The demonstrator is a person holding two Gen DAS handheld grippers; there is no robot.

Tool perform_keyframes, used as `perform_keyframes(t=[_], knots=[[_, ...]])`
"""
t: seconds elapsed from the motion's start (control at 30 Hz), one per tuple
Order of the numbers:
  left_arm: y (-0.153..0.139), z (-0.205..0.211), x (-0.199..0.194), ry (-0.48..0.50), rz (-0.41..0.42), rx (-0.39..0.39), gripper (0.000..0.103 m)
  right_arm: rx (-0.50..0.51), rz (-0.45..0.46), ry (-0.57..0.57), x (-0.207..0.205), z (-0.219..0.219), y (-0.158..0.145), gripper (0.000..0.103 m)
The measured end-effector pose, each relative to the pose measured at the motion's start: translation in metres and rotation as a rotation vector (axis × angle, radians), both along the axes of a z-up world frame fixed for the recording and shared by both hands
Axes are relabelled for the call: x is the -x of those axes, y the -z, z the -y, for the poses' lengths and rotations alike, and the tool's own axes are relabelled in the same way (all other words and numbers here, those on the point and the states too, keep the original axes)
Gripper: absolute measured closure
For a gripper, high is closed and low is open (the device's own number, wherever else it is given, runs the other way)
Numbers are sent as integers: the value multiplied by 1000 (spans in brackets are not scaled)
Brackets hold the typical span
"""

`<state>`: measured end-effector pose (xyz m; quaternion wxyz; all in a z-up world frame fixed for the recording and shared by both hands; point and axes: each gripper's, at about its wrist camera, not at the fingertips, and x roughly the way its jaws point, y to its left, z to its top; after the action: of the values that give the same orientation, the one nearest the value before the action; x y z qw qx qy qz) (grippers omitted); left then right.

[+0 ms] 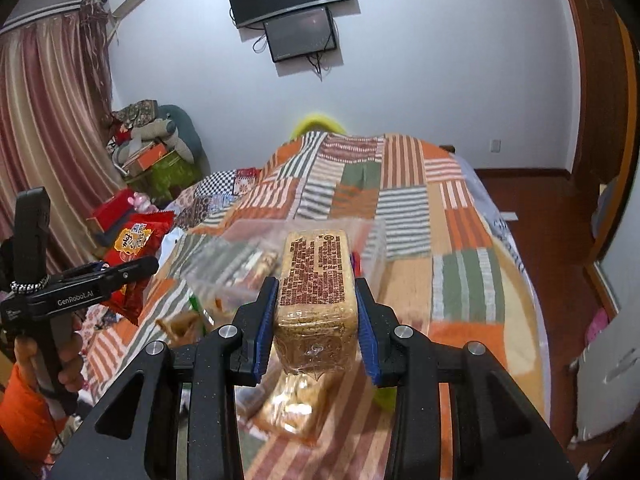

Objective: Organize snacks
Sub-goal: 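Lower the red bag and toast pack into the clear box, opening both tools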

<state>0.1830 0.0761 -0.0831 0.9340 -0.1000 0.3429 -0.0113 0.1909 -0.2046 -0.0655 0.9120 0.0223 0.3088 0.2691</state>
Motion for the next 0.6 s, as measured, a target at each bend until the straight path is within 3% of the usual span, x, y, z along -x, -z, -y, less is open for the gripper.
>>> perform_keyframes(t=[0.27,0.6], knots=[[-1,4,-36,28,10,-28,37,-13,3,18,-26,-11,5,69],[22,18,-90,67,-36,-27,37,11,-16,38,-49,-23,21,69]])
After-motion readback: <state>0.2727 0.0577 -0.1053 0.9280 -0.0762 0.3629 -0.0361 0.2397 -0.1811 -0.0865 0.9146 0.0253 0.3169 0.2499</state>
